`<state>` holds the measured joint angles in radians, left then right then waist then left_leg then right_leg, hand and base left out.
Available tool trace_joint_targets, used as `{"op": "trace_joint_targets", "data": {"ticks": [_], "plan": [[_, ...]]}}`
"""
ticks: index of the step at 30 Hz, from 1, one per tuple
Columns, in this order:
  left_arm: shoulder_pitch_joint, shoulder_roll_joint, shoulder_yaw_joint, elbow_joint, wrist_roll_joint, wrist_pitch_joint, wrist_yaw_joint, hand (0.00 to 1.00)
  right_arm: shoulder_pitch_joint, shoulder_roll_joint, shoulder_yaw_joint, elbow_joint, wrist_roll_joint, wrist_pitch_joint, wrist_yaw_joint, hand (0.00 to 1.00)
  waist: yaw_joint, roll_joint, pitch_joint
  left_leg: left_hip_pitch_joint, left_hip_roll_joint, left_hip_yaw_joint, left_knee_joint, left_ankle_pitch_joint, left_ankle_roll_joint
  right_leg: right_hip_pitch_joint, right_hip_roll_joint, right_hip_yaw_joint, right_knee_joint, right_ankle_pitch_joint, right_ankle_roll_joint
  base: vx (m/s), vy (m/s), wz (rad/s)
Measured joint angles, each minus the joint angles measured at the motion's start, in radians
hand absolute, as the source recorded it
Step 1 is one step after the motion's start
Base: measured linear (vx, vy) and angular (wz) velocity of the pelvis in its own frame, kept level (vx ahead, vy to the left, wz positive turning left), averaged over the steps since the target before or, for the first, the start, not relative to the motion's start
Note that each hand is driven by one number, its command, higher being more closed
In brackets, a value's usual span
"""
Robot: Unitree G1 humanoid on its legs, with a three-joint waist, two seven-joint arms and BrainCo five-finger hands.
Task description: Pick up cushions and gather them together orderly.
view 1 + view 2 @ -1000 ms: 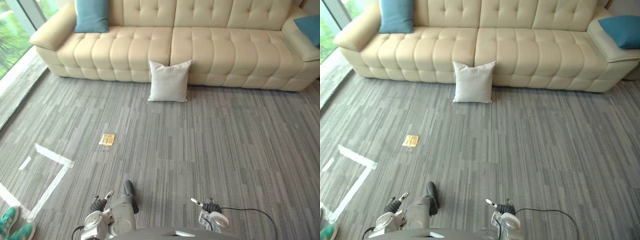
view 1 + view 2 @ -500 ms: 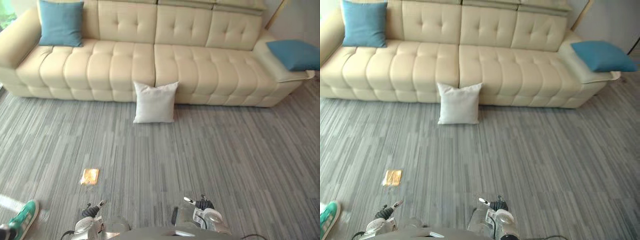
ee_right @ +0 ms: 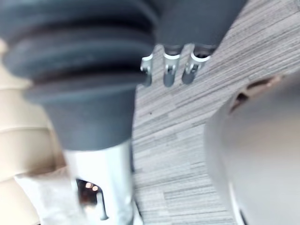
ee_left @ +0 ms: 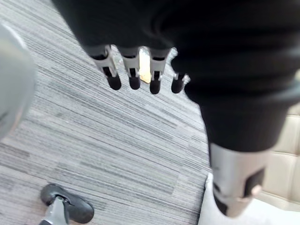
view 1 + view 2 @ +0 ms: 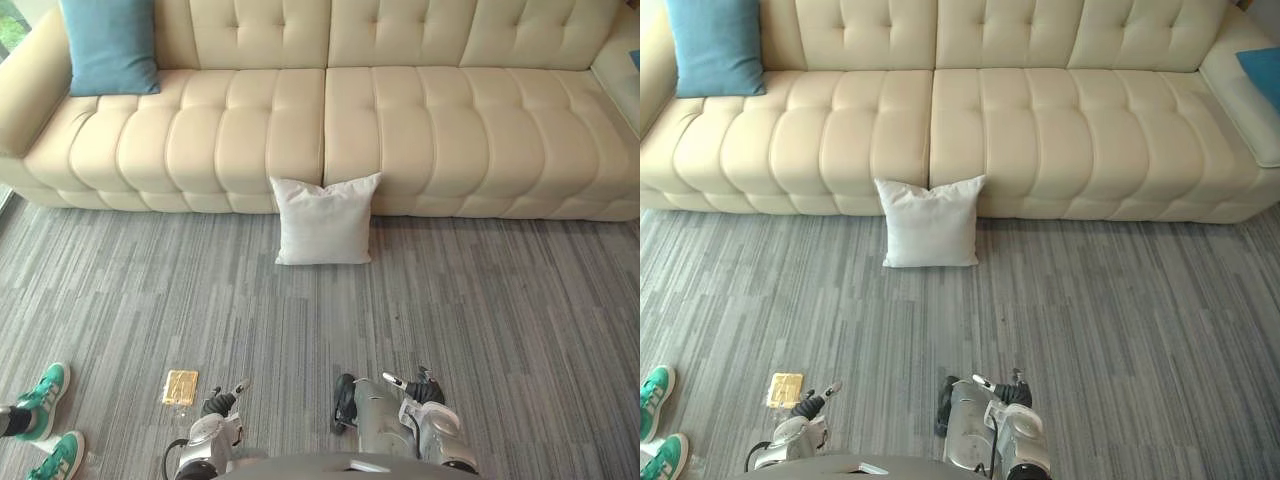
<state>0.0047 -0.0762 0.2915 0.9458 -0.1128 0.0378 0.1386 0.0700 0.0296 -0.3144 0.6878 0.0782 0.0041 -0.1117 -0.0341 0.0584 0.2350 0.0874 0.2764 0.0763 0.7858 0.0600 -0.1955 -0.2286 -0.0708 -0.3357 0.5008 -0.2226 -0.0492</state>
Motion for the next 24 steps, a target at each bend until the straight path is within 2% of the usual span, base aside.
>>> {"op": "trace_joint_targets", "data": {"ticks": [1, 2, 3, 4, 6, 8, 9, 10, 11, 12, 13, 15, 17, 18, 19, 20, 21, 22, 23, 24], "plan": [[0.001, -0.001, 0.002, -0.015, -0.002, -0.001, 0.000, 0.00, 0.007, 0.000, 0.003, -0.003, 0.007, -0.001, 0.000, 0.00, 0.006, 0.006, 0.000, -0.074, 0.037, 0.024, 0.175, -0.031, 0.003, 0.050, 0.021, 0.010, -0.026, -0.012, -0.006, 0.36, -0.042, -0.28], [0.001, -0.001, 0.002, -0.019, -0.003, -0.001, 0.000, 0.00, 0.008, 0.001, 0.007, -0.001, 0.012, 0.000, -0.001, 0.00, 0.009, 0.006, 0.000, -0.102, 0.052, 0.047, 0.238, -0.060, 0.010, 0.076, 0.028, 0.017, -0.039, -0.015, -0.007, 0.28, -0.017, -0.39], [0.000, 0.000, 0.002, -0.033, -0.004, -0.001, 0.000, 0.00, 0.009, 0.004, 0.018, 0.003, 0.015, 0.000, -0.001, 0.00, 0.017, -0.002, 0.006, -0.145, 0.062, 0.087, 0.296, -0.112, 0.036, 0.121, 0.035, 0.034, -0.065, -0.020, -0.005, 0.42, 0.005, -0.43], [0.000, -0.001, 0.001, -0.048, -0.016, -0.002, -0.001, 0.00, 0.011, 0.008, 0.027, 0.004, 0.016, 0.000, -0.004, 0.00, 0.027, -0.009, 0.007, -0.212, 0.065, 0.143, 0.308, -0.188, 0.080, 0.194, 0.037, 0.054, -0.125, -0.026, -0.003, 0.35, 0.035, -0.37], [0.001, -0.001, 0.001, -0.059, -0.023, -0.007, 0.000, 0.00, 0.011, 0.009, 0.034, 0.005, 0.021, 0.000, -0.005, 0.00, 0.031, -0.007, 0.005, -0.291, 0.063, 0.194, 0.256, -0.247, 0.105, 0.258, 0.033, 0.067, -0.190, -0.021, 0.015, 0.38, 0.119, -0.23], [0.000, 0.004, -0.001, -0.075, -0.023, -0.014, 0.000, 0.00, 0.019, 0.013, 0.038, 0.004, 0.044, 0.001, -0.006, 0.00, 0.049, -0.011, 0.005, -0.360, 0.040, 0.259, 0.063, -0.298, 0.131, 0.325, 0.004, 0.082, -0.247, -0.018, 0.064, 0.44, 0.242, -0.23], [0.000, 0.004, -0.001, -0.077, -0.020, -0.015, 0.000, 0.00, 0.026, 0.013, 0.035, 0.003, 0.046, 0.001, -0.006, 0.00, 0.055, -0.014, 0.003, -0.371, 0.005, 0.269, -0.100, -0.291, 0.134, 0.347, -0.020, 0.091, -0.248, -0.026, 0.091, 0.32, 0.196, -0.17], [0.001, 0.003, -0.002, -0.077, -0.020, -0.015, 0.000, 0.00, 0.031, 0.012, 0.035, 0.003, 0.046, 0.001, -0.006, 0.00, 0.059, -0.013, 0.002, -0.365, -0.011, 0.269, -0.181, -0.274, 0.137, 0.354, -0.028, 0.097, -0.246, -0.035, 0.105, 0.41, 0.298, -0.41], [0.007, 0.001, 0.002, -0.077, -0.020, -0.018, 0.000, 0.00, 0.040, 0.010, 0.036, 0.009, 0.046, 0.002, -0.006, 0.00, 0.073, -0.014, -0.002, -0.331, -0.056, 0.252, -0.341, -0.134, 0.149, 0.377, -0.047, 0.137, -0.241, -0.063, 0.151, 0.33, 0.233, -0.34], [0.005, 0.016, 0.001, -0.074, -0.018, -0.017, 0.000, 0.00, 0.040, 0.020, 0.040, 0.008, 0.046, 0.007, -0.005, 0.00, 0.070, -0.037, -0.011, -0.317, -0.080, 0.267, -0.360, -0.134, 0.153, 0.383, -0.067, 0.149, -0.248, -0.062, 0.149, 0.48, 0.316, -0.24], [0.007, 0.030, 0.002, -0.071, -0.015, -0.017, 0.001, 0.00, 0.042, 0.029, 0.062, 0.008, 0.044, 0.009, 0.000, 0.00, 0.061, -0.059, -0.023, -0.314, -0.096, 0.277, -0.366, -0.147, 0.167, 0.379, -0.079, 0.164, -0.269, -0.028, 0.127, 0.31, 0.178, -0.07], [0.009, 0.045, 0.013, -0.066, -0.011, -0.017, 0.000, 0.00, 0.035, 0.029, 0.073, 0.012, 0.041, 0.012, 0.001, 0.00, 0.083, -0.084, -0.034, -0.317, -0.098, 0.287, -0.324, -0.183, 0.199, 0.383, -0.091, 0.198, -0.296, 0.028, 0.121, 0.35, 0.198, -0.34], [0.015, 0.064, 0.015, -0.048, -0.011, -0.013, 0.000, 0.00, 0.027, 0.032, 0.074, 0.018, 0.035, 0.012, 0.001, 0.00, 0.089, -0.104, -0.047, -0.279, -0.112, 0.325, -0.330, -0.191, 0.211, 0.378, -0.117, 0.232, -0.267, 0.065, 0.133, 0.30, 0.143, -0.59], [0.027, 0.070, 0.014, -0.030, -0.012, -0.011, 0.000, 0.00, 0.010, 0.031, 0.078, 0.036, 0.030, 0.012, 0.002, 0.00, 0.091, -0.105, -0.048, -0.221, -0.121, 0.349, -0.372, -0.196, 0.208, 0.344, -0.125, 0.267, -0.185, 0.095, 0.145, 0.28, 0.144, -0.76], [0.042, 0.071, 0.007, -0.023, -0.012, -0.006, 0.000, 0.00, 0.006, 0.030, 0.092, 0.038, 0.030, 0.013, 0.003, 0.00, 0.082, -0.095, -0.051, -0.173, -0.122, 0.350, -0.406, -0.217, 0.197, 0.292, -0.128, 0.273, -0.052, 0.124, 0.186, 0.22, 0.117, -0.67], [0.045, 0.075, 0.000, -0.020, -0.012, -0.004, 0.000, 0.00, 0.006, 0.030, 0.102, 0.038, 0.029, 0.013, 0.003, 0.00, 0.079, -0.095, -0.051, -0.152, -0.121, 0.351, -0.421, -0.227, 0.190, 0.261, -0.133, 0.273, 0.015, 0.135, 0.200, 0.24, 0.084, -0.29], [0.049, 0.093, -0.037, -0.005, -0.015, 0.001, 0.000, 0.00, 0.010, 0.028, 0.128, 0.043, 0.028, 0.013, 0.005, 0.00, 0.062, -0.094, -0.047, -0.100, -0.123, 0.355, -0.455, -0.256, 0.179, 0.180, -0.154, 0.275, 0.205, 0.179, 0.218, 0.15, 0.013, -0.09], [0.049, 0.099, -0.043, 0.001, -0.017, 0.001, 0.000, 0.00, 0.011, 0.027, 0.136, 0.046, 0.028, 0.014, 0.006, 0.00, 0.062, -0.092, -0.046, -0.089, -0.125, 0.358, -0.457, -0.260, 0.180, 0.161, -0.162, 0.274, 0.249, 0.178, 0.215, 0.22, -0.005, -0.12], [0.050, 0.104, -0.046, 0.010, -0.022, 0.001, 0.001, 0.00, 0.017, 0.026, 0.147, 0.050, 0.027, 0.014, 0.012, 0.00, 0.065, -0.100, -0.048, -0.060, -0.126, 0.366, -0.464, -0.265, 0.175, 0.128, -0.174, 0.254, 0.313, 0.124, 0.201, 0.12, -0.040, -0.13], [0.052, 0.105, -0.046, 0.011, -0.022, 0.002, 0.001, 0.00, 0.021, 0.026, 0.147, 0.053, 0.025, 0.014, 0.017, 0.00, 0.063, -0.101, -0.048, -0.033, -0.126, 0.369, -0.482, -0.265, 0.174, 0.102, -0.177, 0.219, 0.343, 0.056, 0.170, 0.18, -0.091, -0.11]]}}
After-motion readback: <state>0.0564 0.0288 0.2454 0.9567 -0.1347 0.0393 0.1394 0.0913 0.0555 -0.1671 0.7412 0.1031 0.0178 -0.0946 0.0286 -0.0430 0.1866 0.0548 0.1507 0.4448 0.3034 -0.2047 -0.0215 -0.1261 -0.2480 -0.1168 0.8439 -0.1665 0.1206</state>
